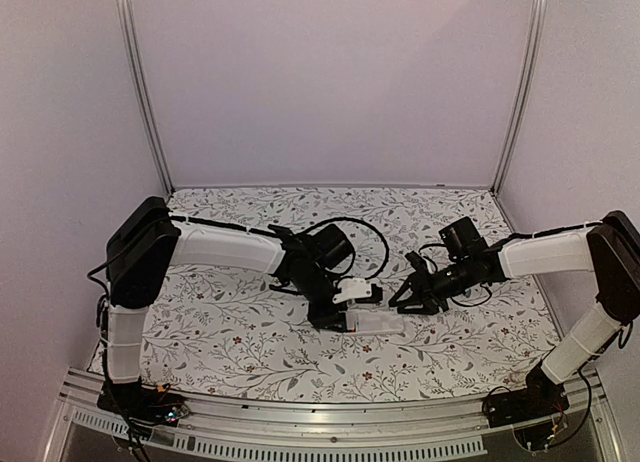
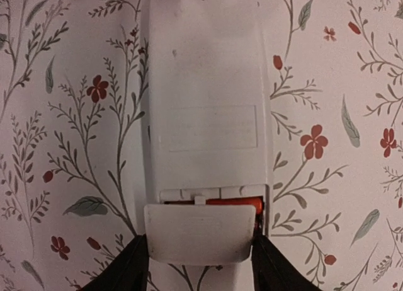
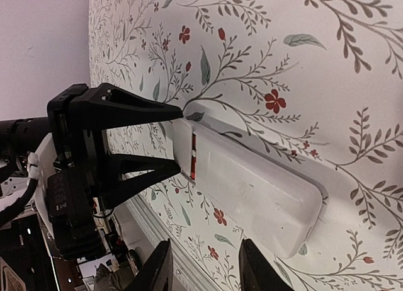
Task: Load the batteries into the remote control
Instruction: Place the battery cover on the remote control without the battery cover.
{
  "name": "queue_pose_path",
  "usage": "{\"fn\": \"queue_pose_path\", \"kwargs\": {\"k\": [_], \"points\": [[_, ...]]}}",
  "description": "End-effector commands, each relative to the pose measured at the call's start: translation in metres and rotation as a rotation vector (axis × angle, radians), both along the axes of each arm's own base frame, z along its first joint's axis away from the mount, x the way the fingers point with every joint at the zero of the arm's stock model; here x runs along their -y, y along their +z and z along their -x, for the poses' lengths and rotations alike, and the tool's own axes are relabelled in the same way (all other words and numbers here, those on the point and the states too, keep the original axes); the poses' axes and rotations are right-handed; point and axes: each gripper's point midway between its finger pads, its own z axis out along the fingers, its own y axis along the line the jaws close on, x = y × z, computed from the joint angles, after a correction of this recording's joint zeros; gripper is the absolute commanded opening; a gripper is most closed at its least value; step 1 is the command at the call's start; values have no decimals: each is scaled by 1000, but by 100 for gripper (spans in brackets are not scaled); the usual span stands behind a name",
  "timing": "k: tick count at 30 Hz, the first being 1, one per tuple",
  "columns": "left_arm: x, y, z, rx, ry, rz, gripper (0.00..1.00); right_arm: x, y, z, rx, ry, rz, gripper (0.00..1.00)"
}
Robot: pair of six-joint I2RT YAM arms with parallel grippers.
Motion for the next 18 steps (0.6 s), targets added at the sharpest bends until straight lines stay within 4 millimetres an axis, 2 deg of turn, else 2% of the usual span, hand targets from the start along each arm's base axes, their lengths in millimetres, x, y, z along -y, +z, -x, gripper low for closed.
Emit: {"fn": "queue_pose_path", "kwargs": {"k": [1,11,18], "points": [[3,-8,4,-3,-6,-28,57,1,-6,2,-17,-2,0,36],[3,4,2,17,5,-13,63,2,-6,2,-14,-3,1,37],[5,37,-4,73,43,68,90,2,-6,1,-2,-2,5,38]]}}
